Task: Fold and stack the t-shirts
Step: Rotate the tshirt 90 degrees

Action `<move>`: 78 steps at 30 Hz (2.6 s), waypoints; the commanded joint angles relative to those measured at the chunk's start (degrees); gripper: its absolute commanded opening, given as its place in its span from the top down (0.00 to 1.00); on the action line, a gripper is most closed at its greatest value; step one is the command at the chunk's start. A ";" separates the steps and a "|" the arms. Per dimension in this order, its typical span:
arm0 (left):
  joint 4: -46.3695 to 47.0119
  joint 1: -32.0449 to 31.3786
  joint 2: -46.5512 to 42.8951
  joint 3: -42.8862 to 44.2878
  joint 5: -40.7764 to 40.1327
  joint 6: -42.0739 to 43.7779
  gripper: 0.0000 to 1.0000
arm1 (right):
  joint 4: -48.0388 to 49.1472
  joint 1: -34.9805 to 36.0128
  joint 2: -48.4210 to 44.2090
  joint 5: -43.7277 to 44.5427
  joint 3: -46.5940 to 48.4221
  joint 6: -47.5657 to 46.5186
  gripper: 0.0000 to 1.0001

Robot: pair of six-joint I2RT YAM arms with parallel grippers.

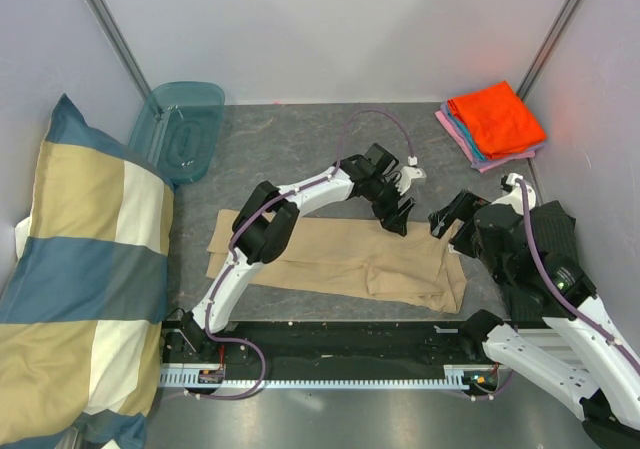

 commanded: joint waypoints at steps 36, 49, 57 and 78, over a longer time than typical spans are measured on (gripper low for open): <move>-4.90 0.37 15.24 25.86 -13.79 -17.64 0.98 | -2.15 0.16 -0.73 0.90 -1.89 1.79 0.08; 8.44 22.51 15.95 23.15 -13.00 -56.50 0.98 | 0.40 0.08 0.68 -0.68 -5.14 2.85 0.08; 18.21 27.98 16.65 19.46 -17.57 -80.60 0.98 | 1.45 0.08 1.47 -1.38 -5.67 3.29 0.08; 19.70 36.94 16.12 14.98 -21.71 -82.88 0.98 | 39.68 2.18 23.61 -18.08 -21.59 5.92 0.10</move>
